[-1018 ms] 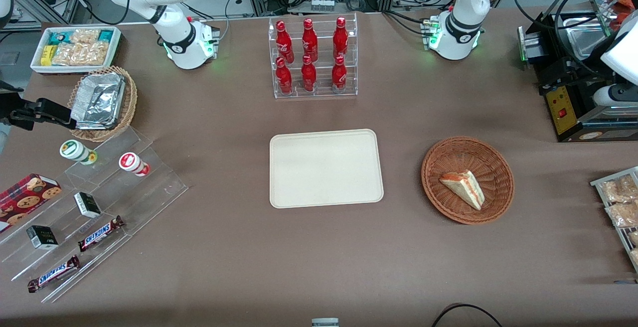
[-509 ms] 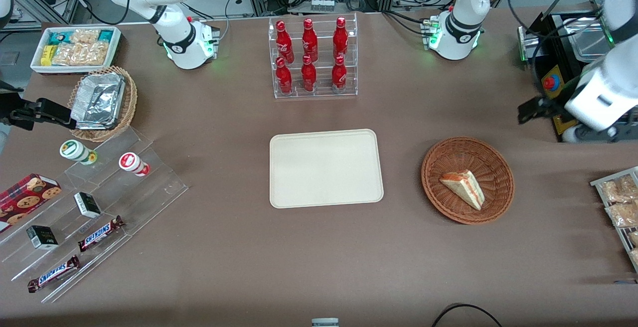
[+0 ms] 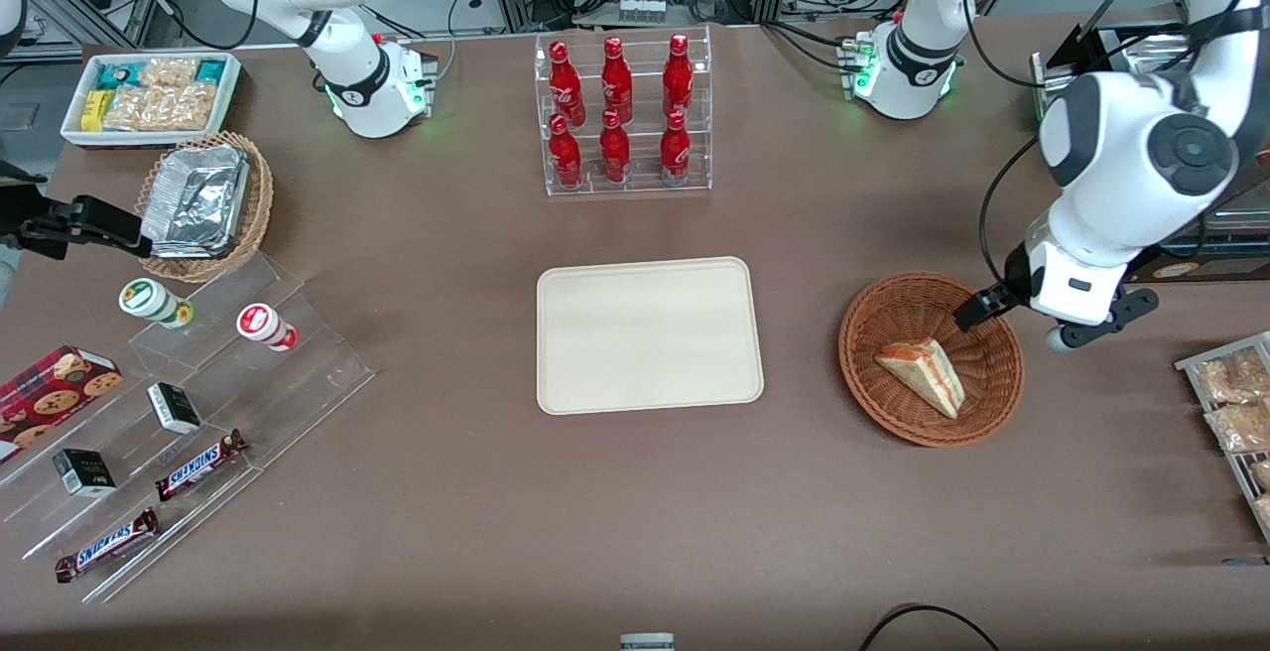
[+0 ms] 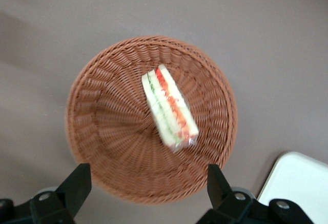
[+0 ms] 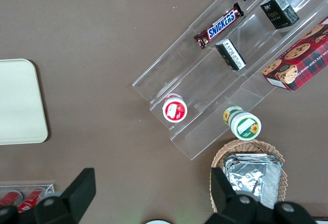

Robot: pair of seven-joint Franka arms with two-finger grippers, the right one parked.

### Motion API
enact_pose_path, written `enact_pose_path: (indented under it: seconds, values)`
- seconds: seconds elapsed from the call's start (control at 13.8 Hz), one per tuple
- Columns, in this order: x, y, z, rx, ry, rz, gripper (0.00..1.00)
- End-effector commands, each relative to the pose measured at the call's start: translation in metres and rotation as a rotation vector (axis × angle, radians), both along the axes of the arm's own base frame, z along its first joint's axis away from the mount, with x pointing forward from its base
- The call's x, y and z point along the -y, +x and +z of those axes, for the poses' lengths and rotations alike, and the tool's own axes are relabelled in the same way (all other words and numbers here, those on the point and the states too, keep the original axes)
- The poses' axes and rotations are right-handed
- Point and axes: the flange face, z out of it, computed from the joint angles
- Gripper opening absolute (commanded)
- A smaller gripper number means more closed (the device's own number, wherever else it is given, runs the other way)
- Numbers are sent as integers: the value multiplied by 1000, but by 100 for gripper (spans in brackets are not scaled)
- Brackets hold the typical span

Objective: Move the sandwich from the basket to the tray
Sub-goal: 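Move the left gripper over the wicker basket toward the wrapped sandwich, then lower the left gripper and close it on the wrapped sandwich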

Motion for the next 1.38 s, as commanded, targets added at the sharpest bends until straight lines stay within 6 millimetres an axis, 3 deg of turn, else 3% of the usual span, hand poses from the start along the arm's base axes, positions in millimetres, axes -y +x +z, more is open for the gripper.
enact_pose_path:
  seconds: [0.0, 0.29, 0.73, 1.31]
  values:
    - [7, -11, -24, 35, -22, 150, 100]
    - [17, -5, -61, 12, -24, 145, 100]
    - [20, 1, -102, 1, -28, 145, 100]
    - [23, 7, -131, 29, -41, 169, 100]
